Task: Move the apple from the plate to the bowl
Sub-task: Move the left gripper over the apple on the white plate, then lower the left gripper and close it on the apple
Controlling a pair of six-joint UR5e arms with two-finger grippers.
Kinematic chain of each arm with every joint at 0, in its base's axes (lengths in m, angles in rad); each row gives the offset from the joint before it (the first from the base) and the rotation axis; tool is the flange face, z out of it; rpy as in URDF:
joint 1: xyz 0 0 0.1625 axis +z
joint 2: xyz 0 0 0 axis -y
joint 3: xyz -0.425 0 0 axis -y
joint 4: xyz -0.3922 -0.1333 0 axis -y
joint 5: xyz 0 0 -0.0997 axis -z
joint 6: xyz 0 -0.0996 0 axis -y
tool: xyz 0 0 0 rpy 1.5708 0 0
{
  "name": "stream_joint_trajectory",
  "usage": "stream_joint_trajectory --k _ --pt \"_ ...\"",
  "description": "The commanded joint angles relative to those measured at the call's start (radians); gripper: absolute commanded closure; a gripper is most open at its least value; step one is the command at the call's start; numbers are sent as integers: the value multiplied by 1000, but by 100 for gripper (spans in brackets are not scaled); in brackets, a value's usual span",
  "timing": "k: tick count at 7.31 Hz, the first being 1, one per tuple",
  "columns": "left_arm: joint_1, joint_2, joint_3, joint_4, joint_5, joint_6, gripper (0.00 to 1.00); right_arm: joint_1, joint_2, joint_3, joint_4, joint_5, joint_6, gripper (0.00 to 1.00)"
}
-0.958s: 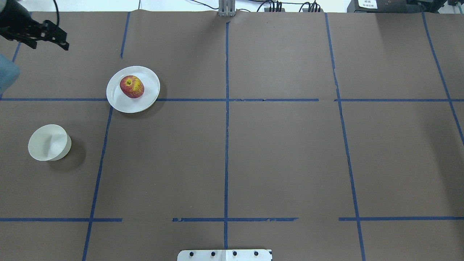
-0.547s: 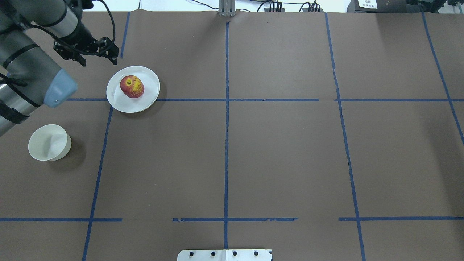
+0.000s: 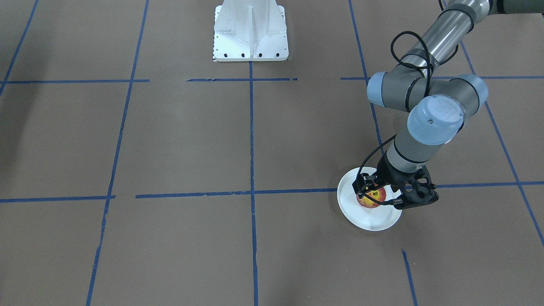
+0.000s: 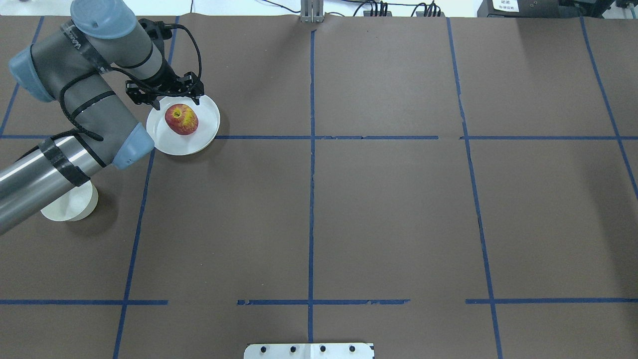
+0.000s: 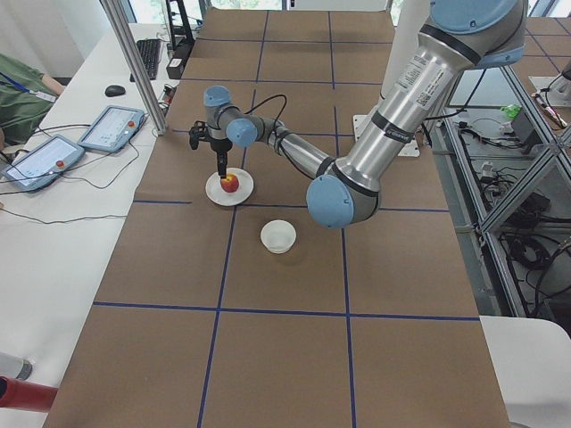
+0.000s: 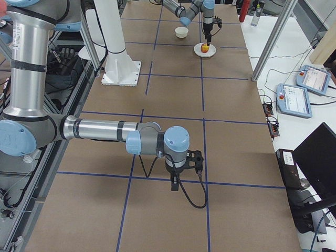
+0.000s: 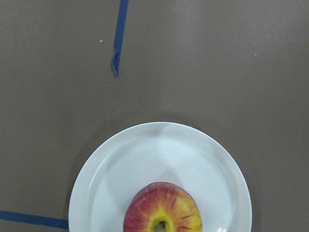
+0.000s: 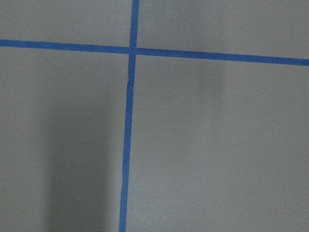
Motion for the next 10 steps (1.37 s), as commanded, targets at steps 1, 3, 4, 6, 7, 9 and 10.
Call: stream_joint_trajectory --k 1,3,4,6,7,9,10 --pt "27 2 15 -22 24 -17 0 0 -1 0 0 0 0 0" --pt "32 8 21 -24 24 -17 0 0 1 0 -1 0 0 0" --pt "32 10 23 -22 24 -15 0 0 -1 0 0 0 0 0" --pt "29 11 23 -22 24 -14 0 0 1 0 0 0 0 0" --pt "29 11 34 -24 25 -14 0 0 1 0 0 0 0 0" --pt "29 11 79 -86 25 -14 0 0 -1 0 0 0 0 0" --pt "31 13 87 -109 25 -14 0 0 1 0 0 0 0 0"
